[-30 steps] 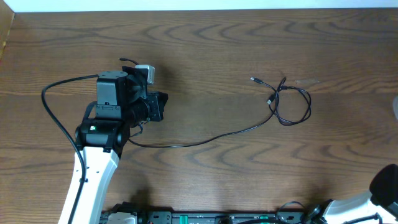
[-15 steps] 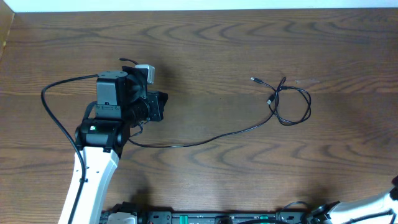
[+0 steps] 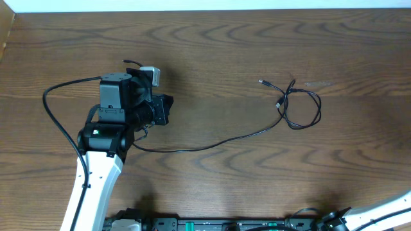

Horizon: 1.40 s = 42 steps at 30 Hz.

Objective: Untangle cables

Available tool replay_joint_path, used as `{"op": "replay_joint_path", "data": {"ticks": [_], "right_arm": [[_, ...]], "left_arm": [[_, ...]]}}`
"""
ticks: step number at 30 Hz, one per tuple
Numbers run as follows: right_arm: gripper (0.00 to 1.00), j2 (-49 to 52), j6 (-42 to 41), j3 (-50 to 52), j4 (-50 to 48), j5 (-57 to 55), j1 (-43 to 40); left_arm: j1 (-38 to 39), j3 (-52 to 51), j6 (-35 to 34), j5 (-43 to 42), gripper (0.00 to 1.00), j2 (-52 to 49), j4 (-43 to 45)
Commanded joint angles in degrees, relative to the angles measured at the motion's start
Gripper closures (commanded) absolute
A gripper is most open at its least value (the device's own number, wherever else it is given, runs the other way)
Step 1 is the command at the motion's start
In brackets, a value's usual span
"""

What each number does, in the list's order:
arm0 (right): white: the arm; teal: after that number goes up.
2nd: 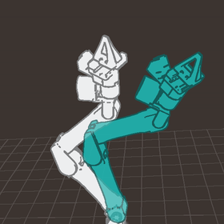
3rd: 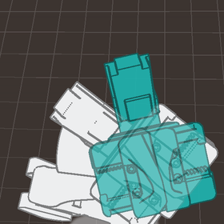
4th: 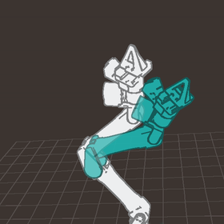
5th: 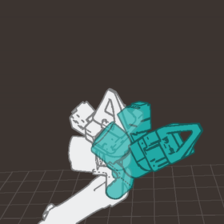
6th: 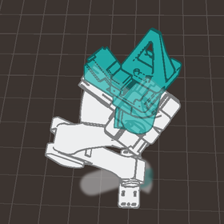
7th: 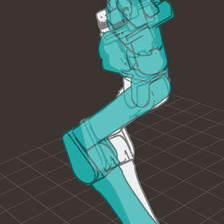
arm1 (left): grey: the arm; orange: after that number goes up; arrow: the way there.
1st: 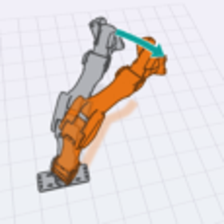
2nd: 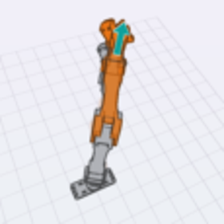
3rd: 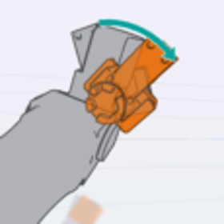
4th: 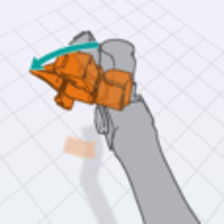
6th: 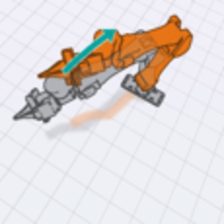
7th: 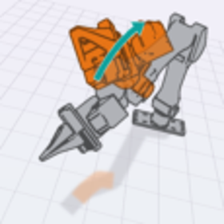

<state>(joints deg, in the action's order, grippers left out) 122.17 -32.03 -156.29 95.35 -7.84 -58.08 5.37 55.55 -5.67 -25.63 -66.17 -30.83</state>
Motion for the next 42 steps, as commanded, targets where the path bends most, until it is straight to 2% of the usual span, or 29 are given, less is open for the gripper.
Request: {"op": "replay_joint_path", "data": {"ticks": [1,8,19,37,42], "right_arm": [[0.99,2.3,-1.0,-0.3,1.3,-3.8,-1.6],[0.99,2.6,-1.0,1.5,1.9,-3.9,-3.1],[0.99,2.6,-1.8,13.2,-1.6,-7.3,-3.1],[0.99,2.6,-1.8,40.7,-16.9,-11.6,-4.1],[0.99,2.6,-1.7,44.4,-19.6,-11.6,-4.1]], "left_arm": [[0.1,-0.6,1.8,-0.7,0.83,0.0,0.2],[0.1,-0.6,2.4,-0.7,0.83,0.0,0.5],[0.1,-0.6,2.5,-0.8,0.83,0.0,0.5],[0.1,-0.6,2.4,-0.8,0.83,0.0,0.5],[0.1,-0.6,2.4,-1.0,0.83,0.0,0.5]]}}
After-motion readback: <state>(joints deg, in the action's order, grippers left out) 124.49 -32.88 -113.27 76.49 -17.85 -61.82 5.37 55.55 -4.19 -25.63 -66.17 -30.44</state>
